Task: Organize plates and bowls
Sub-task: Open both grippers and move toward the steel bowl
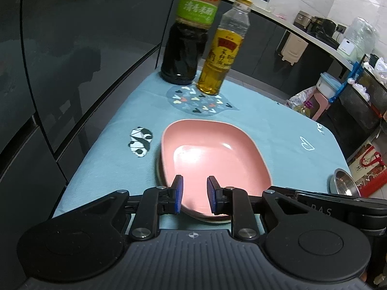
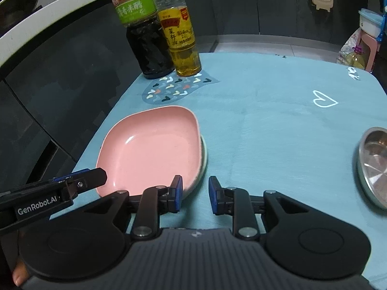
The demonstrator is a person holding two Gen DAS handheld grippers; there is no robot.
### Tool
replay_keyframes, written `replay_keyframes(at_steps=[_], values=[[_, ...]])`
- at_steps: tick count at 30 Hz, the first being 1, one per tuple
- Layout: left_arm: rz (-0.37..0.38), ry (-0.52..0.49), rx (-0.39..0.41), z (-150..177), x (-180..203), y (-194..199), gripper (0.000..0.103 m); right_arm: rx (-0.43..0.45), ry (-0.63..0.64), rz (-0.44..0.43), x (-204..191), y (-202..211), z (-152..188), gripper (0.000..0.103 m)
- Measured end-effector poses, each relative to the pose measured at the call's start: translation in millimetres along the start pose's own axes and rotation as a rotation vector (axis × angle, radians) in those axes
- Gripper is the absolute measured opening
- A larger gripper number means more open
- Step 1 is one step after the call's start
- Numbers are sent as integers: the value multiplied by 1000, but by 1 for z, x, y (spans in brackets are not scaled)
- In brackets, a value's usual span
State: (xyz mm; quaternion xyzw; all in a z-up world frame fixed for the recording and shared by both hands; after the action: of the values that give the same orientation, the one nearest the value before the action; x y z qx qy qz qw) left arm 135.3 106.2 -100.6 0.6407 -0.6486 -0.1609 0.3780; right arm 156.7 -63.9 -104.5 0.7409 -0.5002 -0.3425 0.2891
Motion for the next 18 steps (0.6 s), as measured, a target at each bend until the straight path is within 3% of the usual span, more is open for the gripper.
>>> replay_keyframes(at_steps=[8, 15, 18], values=[[8, -60, 12, -1, 36, 6, 20, 47, -67, 13, 35, 22, 5, 22], [42, -183, -8, 3, 99, 1, 21, 90, -163, 48, 86, 45, 13, 22], [94, -231, -16, 7, 130, -4, 22, 118, -215, 78, 111, 56, 15, 22]])
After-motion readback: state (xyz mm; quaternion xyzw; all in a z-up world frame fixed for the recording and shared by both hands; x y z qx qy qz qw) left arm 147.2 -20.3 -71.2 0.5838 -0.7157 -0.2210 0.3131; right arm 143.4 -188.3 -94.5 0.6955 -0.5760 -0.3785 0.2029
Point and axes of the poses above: each gripper's, at about its wrist camera, not at the fingertips, and y roughly against the way its jaws point, x to its right, z to its underside, the point moved 3 cm from there along -y, roughly the way its jaws point, and after that the axes turned 1 degree about y, right-handed, at the moved point
